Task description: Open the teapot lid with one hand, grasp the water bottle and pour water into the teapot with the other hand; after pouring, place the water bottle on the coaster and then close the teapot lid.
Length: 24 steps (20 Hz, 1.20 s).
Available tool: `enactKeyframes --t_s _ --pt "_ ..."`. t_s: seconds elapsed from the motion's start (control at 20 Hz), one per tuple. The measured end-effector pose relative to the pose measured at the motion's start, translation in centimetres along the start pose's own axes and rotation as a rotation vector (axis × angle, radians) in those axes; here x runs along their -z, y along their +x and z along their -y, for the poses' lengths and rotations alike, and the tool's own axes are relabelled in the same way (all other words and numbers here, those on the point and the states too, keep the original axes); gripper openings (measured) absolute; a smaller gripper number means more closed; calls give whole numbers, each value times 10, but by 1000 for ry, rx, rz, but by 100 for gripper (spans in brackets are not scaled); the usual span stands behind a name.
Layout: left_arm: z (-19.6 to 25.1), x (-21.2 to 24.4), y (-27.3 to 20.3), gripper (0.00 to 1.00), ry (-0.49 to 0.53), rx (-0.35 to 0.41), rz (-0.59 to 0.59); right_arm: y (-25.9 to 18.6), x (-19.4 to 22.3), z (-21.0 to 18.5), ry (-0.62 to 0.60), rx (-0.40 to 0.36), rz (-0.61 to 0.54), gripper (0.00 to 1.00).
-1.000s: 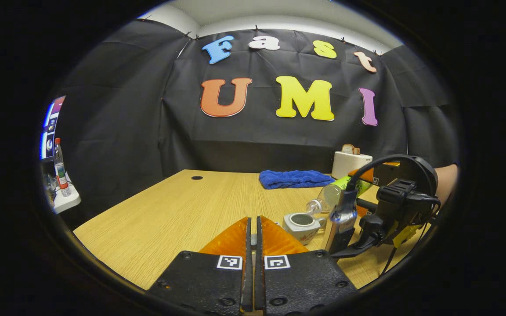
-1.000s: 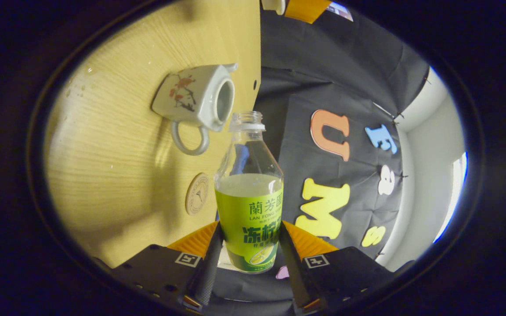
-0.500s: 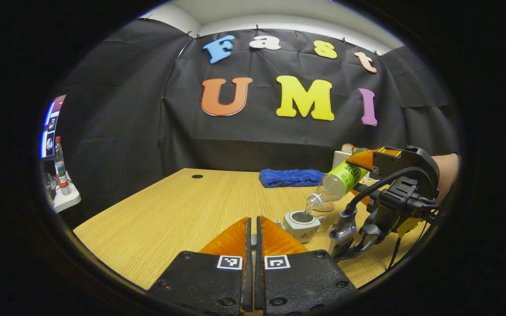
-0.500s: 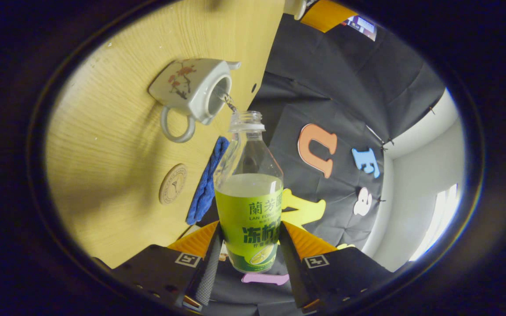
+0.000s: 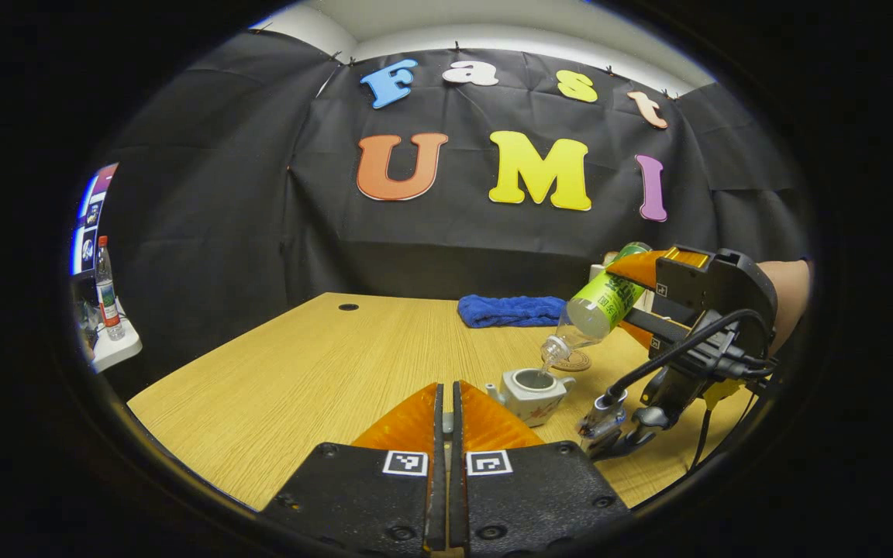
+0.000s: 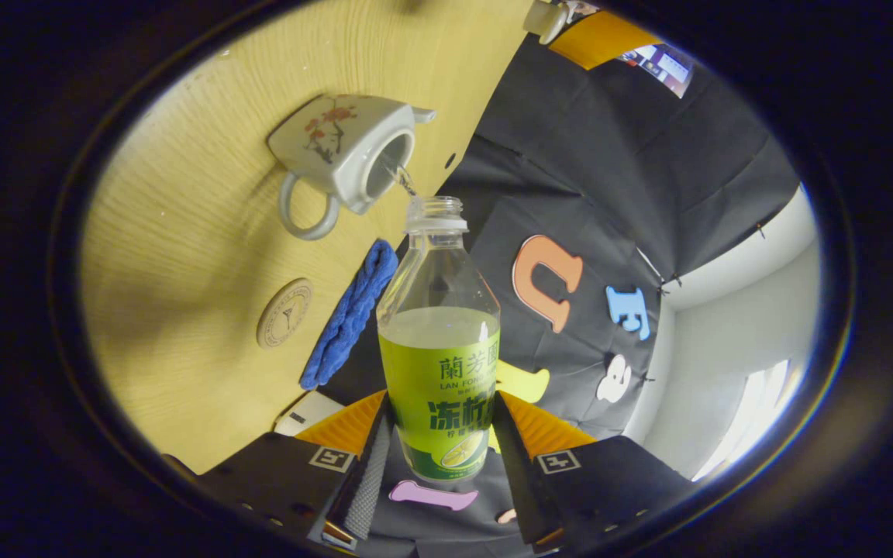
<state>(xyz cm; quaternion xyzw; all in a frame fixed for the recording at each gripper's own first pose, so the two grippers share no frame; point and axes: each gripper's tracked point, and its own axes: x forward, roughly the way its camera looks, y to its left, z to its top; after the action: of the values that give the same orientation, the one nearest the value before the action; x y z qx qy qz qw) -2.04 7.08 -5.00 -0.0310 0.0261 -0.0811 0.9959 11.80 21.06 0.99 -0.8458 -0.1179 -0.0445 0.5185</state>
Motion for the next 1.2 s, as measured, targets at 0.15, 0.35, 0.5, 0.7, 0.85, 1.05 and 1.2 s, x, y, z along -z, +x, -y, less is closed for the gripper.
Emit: enactKeyframes --t_s 0.15,0.35,0.5,0.7,0.85,1.05,1.2 --pt "-2 4 0 4 3 -3 -13 1 -3 5 -32 18 18 70" --pt "-3 3 -1 4 3 -9 -11 -3 -10 9 -70 30 36 70" --pt "-6 6 -2 4 0 -19 -20 -7 -13 15 -109 40 44 70" --pt "-7 8 -2 4 13 -29 -18 -5 -11 20 -159 53 41 70" --pt "-10 11 -4 4 20 -43 -25 -8 -16 27 -193 92 60 71" --pt "-8 16 -8 5 20 -31 -47 -12 -18 27 -187 120 59 70" --pt "-10 17 -10 5 19 -30 -47 -10 -18 28 -183 133 56 71"
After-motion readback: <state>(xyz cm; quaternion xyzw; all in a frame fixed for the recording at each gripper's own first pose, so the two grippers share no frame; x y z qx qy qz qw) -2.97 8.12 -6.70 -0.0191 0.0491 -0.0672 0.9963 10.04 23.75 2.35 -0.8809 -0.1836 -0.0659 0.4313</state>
